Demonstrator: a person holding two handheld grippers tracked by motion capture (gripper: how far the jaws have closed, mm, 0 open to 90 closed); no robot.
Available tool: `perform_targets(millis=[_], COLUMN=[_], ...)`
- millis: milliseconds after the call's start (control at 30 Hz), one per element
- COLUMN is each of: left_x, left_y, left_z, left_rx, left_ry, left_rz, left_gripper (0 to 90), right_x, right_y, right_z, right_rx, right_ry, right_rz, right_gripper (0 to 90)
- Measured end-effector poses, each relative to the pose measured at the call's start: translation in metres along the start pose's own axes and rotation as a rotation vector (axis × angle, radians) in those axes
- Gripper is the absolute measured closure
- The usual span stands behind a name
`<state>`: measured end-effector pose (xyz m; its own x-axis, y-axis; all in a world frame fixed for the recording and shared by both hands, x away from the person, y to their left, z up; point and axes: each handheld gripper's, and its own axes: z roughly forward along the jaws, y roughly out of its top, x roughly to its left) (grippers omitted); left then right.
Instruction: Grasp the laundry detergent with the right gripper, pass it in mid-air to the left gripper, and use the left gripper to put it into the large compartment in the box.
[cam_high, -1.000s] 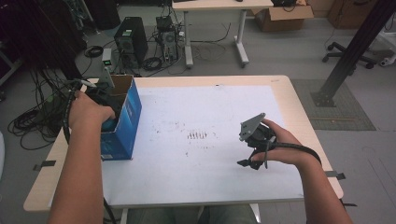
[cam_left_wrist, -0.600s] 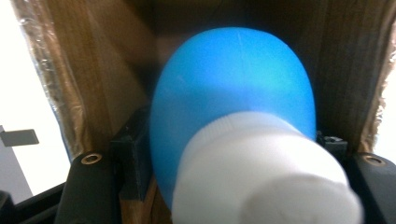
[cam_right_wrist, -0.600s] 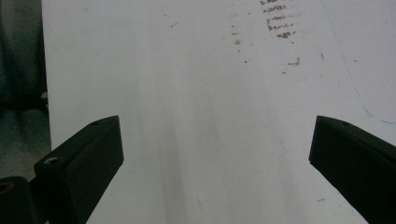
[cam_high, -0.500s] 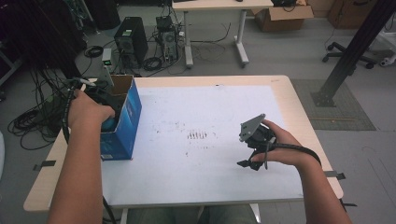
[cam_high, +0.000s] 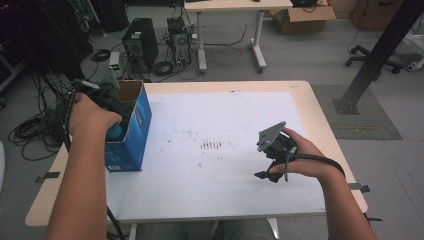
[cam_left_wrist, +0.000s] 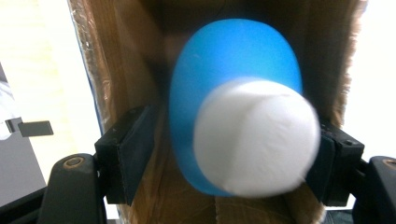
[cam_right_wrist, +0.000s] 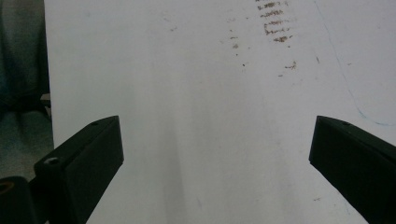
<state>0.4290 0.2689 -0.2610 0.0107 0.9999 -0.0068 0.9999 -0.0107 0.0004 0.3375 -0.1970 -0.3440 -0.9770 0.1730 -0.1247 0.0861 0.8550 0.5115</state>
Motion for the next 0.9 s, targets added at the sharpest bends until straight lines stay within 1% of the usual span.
perform_targets(millis=[233,333,467,500,633,700,800,833,900], left_x=[-0.001,0.000,-0.002,-0.003,-0.008,-0.011,-0.015,-0.017,-0.020], left_y=[-0.006,-0.009,-0.012,-0.013,-0.016,-0.017,-0.019,-0.020,-0.021], left_z=[-0.012,-0.016,-0.024,-0.026,-0.035,-0.041,-0.047,-0.050,-0.054], left_rx=[-0.006,-0.001,-0.005,-0.002,-0.007,-0.019,-0.022,-0.022,-0.024], left_ry=[0.003,-0.013,-0.009,-0.007,-0.002,-0.004,0.008,0.008,0.009], left_rz=[0.006,-0.010,-0.001,0.002,0.008,0.014,0.018,0.021,0.029], left_gripper=[22.3,18.8,17.0,16.9,10.7,10.2,7.6,5.6,5.0], right_x=[0.001,0.001,0.002,0.002,0.003,0.003,0.004,0.004,0.004], right_y=[0.004,0.006,0.006,0.006,0.007,0.006,0.006,0.005,0.004], right_z=[-0.001,-0.003,-0.005,-0.006,-0.009,-0.011,-0.014,-0.014,-0.015], right_rx=[-0.009,-0.011,-0.015,-0.015,-0.019,-0.021,-0.026,-0.027,-0.029], right_ry=[0.000,-0.001,-0.004,-0.006,-0.010,-0.011,-0.013,-0.014,-0.014], right_rz=[-0.010,-0.014,-0.014,-0.013,-0.016,-0.016,-0.015,-0.014,-0.014], right_gripper=[3.1,3.1,3.1,3.1,3.1,3.1,3.1,3.1,3.1])
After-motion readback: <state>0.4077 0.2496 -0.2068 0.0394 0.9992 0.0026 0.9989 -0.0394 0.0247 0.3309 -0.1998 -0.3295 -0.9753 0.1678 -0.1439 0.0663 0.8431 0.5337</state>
